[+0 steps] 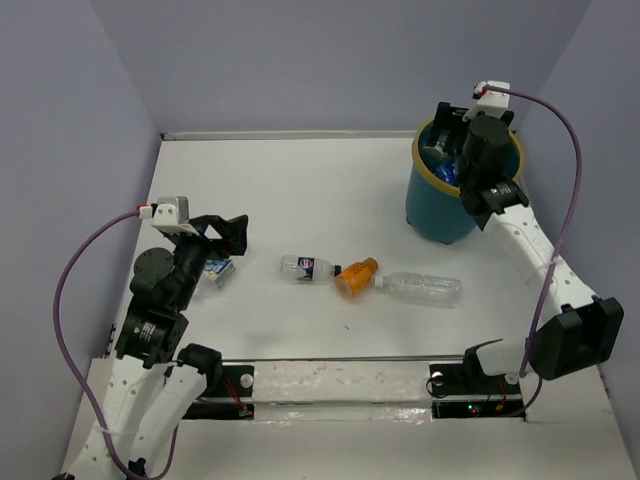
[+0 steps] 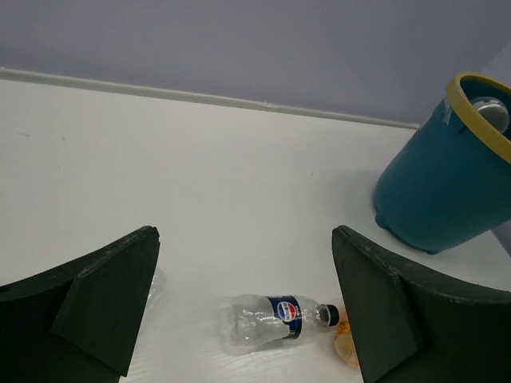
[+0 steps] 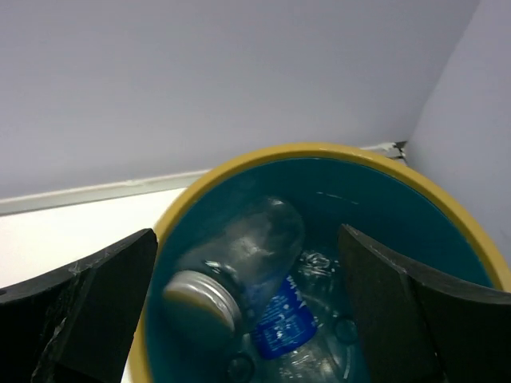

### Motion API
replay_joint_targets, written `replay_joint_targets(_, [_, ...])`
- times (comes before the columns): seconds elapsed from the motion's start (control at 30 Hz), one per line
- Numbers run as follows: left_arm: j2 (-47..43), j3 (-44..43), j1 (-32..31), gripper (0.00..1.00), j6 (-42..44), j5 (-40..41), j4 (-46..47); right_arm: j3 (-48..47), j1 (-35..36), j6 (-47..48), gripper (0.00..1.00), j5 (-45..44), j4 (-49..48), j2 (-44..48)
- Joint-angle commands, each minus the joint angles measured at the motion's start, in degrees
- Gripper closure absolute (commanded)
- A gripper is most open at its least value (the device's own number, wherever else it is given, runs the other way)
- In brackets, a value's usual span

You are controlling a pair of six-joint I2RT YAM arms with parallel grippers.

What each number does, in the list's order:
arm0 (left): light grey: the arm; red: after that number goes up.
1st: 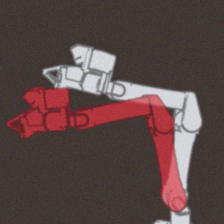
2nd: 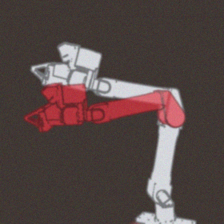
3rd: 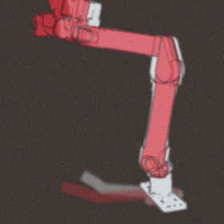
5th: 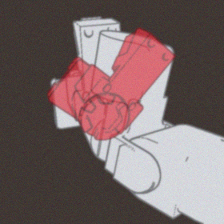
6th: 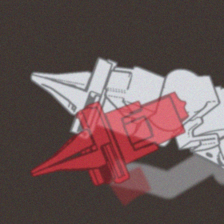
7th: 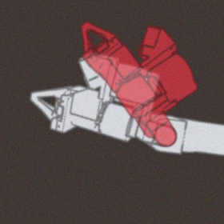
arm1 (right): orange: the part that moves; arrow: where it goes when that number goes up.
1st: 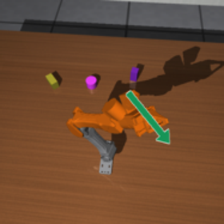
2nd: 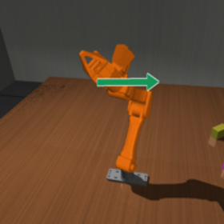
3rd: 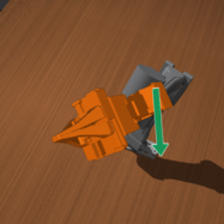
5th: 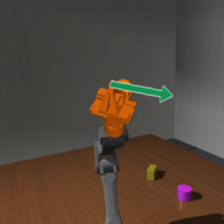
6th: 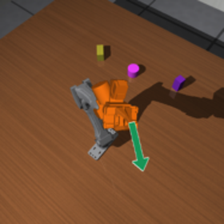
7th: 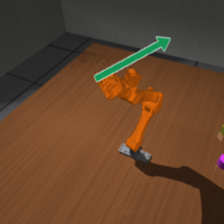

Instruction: Put the plastic bottles in the bin

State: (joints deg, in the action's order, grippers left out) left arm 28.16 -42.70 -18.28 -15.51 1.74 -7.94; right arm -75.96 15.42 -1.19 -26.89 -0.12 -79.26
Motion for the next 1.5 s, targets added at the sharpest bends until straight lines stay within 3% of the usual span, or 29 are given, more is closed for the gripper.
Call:
replay_joint_targets(0.0, [0.7,0.2,-0.2,0.01,0.7,0.3,2.6,-1.0,3.5,-6.5,0.01,9.4,-0.7,4.8])
replay_joint_targets(0.17, [4.1,1.0,-0.2,0.01,-1.7,4.7,0.7,5.0,18.9,-10.0,0.02,14.4,-4.1,2.4])
replay_joint_targets(0.4, [15.7,-8.4,-0.1,0.01,-6.5,9.5,-16.6,16.5,27.0,-20.2,0.02,18.6,-12.2,2.6])
replay_joint_targets(0.5, [19.1,-10.8,-0.1,0.01,-9.4,11.3,-22.7,19.1,28.6,-21.3,0.02,20.5,-13.5,3.2])
replay_joint_targets(0.63, [22.4,-8.7,0.5,0.01,-11.3,8.1,-23.5,20.9,29.3,-20.6,0.02,19.7,-13.0,5.5])
replay_joint_targets(0.87, [34.2,-6.3,13.4,0.01,-8.7,-0.8,-23.2,27.3,29.8,-21.6,0.02,21.2,-15.2,15.4])
replay_joint_targets(1.1, [40.4,-13.6,13.7,0.01,-5.0,8.4,-26.3,29.2,29.8,-21.8,0.02,23.5,-14.2,21.5])
replay_joint_targets(1.27, [45.8,-13.2,13.7,0.01,-1.4,2.1,-29.6,30.7,29.8,-20.9,0.01,21.5,-13.4,25.5])
replay_joint_targets(1.47, [45.5,-10.8,13.6,0.01,-2.1,2.5,-29.8,30.7,29.8,-21.0,0.01,22.1,-12.5,27.7])
